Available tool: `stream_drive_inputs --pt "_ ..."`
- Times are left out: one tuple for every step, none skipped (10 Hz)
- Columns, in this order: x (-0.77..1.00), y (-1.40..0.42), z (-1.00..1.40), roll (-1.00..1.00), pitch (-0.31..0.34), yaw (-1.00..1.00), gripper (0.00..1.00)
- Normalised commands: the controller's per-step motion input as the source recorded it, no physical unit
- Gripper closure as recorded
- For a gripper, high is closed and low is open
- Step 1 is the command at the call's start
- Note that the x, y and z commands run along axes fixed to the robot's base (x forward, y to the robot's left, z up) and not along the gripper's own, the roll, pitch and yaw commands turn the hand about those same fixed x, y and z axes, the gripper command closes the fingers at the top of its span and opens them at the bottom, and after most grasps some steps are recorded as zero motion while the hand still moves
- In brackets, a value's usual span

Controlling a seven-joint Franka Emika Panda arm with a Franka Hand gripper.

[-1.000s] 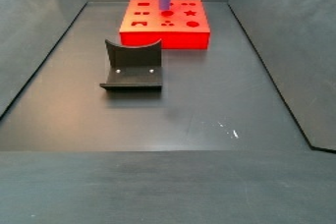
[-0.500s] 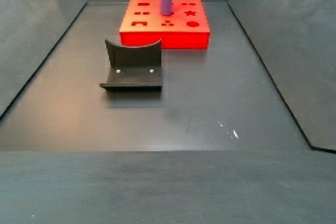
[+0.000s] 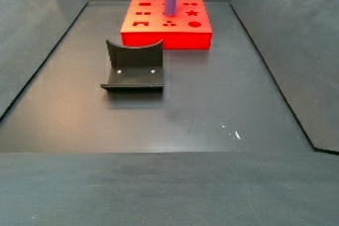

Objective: Insert the round object.

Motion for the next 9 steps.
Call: stream_drive_inputs --pt "0.13 0.04 -0.44 0.00 0.000 -0.04 1.00" --pt "0.07 0.04 -0.56 0.00 0.000 -0.06 1.00" --pt "0.09 0.00 -0.71 0.05 0.000 -0.07 1.00" --pt "0.08 0.00 -1.00 0.00 0.000 -0.12 1.00" --pt "0.08 0.00 -1.00 -0.03 0.004 -0.15 1.00" --pt "0.04 0.00 -1.00 -0.04 0.000 -0.18 1.00" --pt "0.00 0.00 -1.00 0.00 -0.010 -0.16 1.00" --pt "0.00 0.00 -0.53 0.03 0.000 -0.10 1.00" --pt "0.00 0.00 0.00 0.00 0.000 0.00 1.00"
